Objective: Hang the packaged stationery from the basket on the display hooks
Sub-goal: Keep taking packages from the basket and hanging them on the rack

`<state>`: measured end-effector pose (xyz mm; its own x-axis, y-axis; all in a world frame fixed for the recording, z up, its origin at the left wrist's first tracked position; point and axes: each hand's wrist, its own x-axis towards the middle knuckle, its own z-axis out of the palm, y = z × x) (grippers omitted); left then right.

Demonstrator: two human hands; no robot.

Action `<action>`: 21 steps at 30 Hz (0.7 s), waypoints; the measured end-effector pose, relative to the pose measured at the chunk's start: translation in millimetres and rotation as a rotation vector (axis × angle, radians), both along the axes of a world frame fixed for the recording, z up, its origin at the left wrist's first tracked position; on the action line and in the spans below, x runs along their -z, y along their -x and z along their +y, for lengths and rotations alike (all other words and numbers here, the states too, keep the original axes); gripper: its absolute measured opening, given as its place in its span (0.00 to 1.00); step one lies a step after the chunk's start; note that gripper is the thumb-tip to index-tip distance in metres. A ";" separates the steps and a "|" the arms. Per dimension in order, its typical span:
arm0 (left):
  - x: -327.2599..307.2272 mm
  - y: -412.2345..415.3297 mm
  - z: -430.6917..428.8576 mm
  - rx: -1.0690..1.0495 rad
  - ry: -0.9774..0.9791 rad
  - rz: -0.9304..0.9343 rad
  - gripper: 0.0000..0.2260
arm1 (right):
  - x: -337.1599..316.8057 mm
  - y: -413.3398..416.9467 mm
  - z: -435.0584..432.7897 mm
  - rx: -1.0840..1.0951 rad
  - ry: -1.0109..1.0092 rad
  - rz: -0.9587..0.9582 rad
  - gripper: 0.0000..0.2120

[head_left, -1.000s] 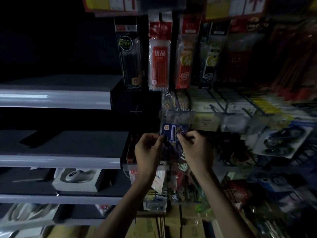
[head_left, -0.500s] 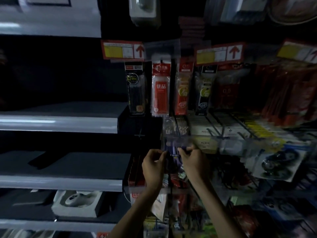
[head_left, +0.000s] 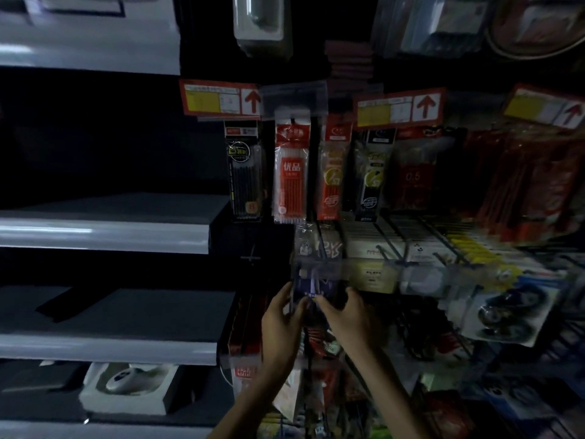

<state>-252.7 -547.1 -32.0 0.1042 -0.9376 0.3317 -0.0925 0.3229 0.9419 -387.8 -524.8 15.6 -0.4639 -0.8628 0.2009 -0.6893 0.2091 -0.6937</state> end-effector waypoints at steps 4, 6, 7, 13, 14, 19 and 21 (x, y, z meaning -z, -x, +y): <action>4.7 4.5 3.8 0.053 0.006 -0.019 0.20 | 10.3 -0.4 1.4 -0.075 -0.015 0.021 0.23; 5.5 5.0 4.9 0.052 -0.005 -0.059 0.20 | 14.9 0.1 0.3 -0.041 0.008 0.029 0.24; 4.9 4.9 5.7 0.049 -0.008 -0.064 0.20 | 14.1 -0.7 0.3 -0.041 0.013 0.023 0.24; 6.2 1.1 -4.4 -0.030 0.001 -0.082 0.17 | 11.4 -3.8 -8.5 -0.106 0.015 -0.113 0.18; 4.8 -0.1 -6.9 -0.041 0.000 -0.076 0.17 | 8.5 -3.2 -9.3 -0.123 0.033 -0.132 0.16; 2.7 -4.7 -13.1 -0.078 -0.045 -0.075 0.16 | 3.4 1.2 -10.2 -0.165 0.071 -0.182 0.13; 4.5 -4.2 -10.3 -0.063 -0.056 -0.090 0.14 | 7.4 3.3 -10.7 -0.151 0.057 -0.146 0.17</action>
<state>-248.5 -557.3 -36.5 0.1361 -0.9474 0.2896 -0.1960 0.2608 0.9453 -391.0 -535.5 8.1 -0.3577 -0.9139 0.1919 -0.6009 0.0680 -0.7964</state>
